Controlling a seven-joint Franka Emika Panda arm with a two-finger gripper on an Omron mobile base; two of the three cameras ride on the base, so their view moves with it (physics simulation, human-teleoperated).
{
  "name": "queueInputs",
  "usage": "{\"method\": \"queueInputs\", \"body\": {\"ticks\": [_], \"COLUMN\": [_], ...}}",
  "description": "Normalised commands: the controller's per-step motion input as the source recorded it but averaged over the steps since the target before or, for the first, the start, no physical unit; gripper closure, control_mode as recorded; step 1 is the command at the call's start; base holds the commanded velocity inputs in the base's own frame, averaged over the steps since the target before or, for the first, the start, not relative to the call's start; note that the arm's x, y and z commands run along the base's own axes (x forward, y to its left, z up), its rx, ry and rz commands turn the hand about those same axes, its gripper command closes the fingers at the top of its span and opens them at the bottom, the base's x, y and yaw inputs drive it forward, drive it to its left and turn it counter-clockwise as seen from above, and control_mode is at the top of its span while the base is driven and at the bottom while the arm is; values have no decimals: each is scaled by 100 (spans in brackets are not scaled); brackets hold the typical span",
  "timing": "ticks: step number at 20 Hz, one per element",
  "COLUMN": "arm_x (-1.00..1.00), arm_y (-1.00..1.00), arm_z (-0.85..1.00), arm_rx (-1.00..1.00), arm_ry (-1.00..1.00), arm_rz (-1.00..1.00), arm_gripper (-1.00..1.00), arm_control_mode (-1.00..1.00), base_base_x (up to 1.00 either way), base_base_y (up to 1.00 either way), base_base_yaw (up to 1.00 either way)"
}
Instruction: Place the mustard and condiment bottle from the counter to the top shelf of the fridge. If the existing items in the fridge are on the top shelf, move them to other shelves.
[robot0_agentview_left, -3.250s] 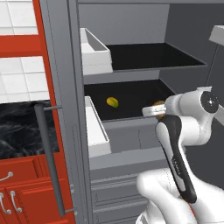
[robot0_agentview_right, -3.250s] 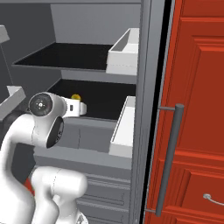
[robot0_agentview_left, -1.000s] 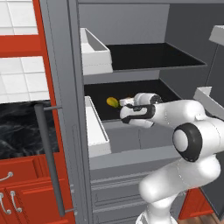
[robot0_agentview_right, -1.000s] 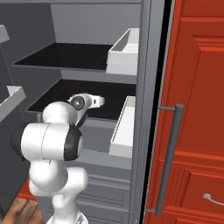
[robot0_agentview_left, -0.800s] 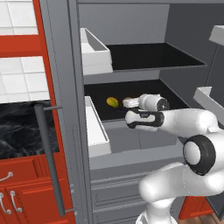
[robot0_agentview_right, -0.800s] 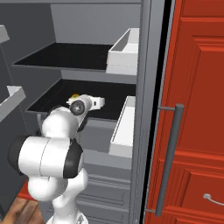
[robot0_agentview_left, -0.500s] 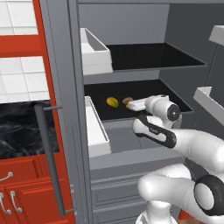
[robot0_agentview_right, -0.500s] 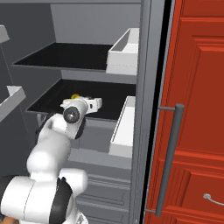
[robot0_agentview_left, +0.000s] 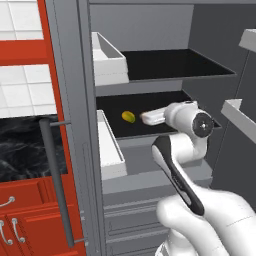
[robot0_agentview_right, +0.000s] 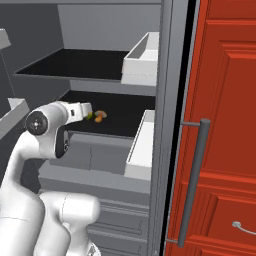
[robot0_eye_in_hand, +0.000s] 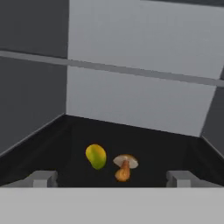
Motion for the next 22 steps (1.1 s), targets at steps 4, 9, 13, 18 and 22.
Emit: {"method": "queueInputs", "body": {"ticks": [4,9,13,18,22], "arm_x": [-100,-100,-100,-100,-66], "arm_y": [0,0,0,-9,-24], "arm_z": [76,11,-18,5,3], "arm_rx": [-2,-4,-13,-1,0], "arm_ry": [28,29,24,21,4], "arm_rz": [0,0,0,0,-3], "arm_gripper": [-100,-100,-100,-100,-100], "arm_control_mode": [-100,-100,-100,-100,-100], "base_base_x": [0,0,0,0,0], "base_base_y": [0,0,0,0,0], "base_base_yaw": [0,0,0,0,0]}}
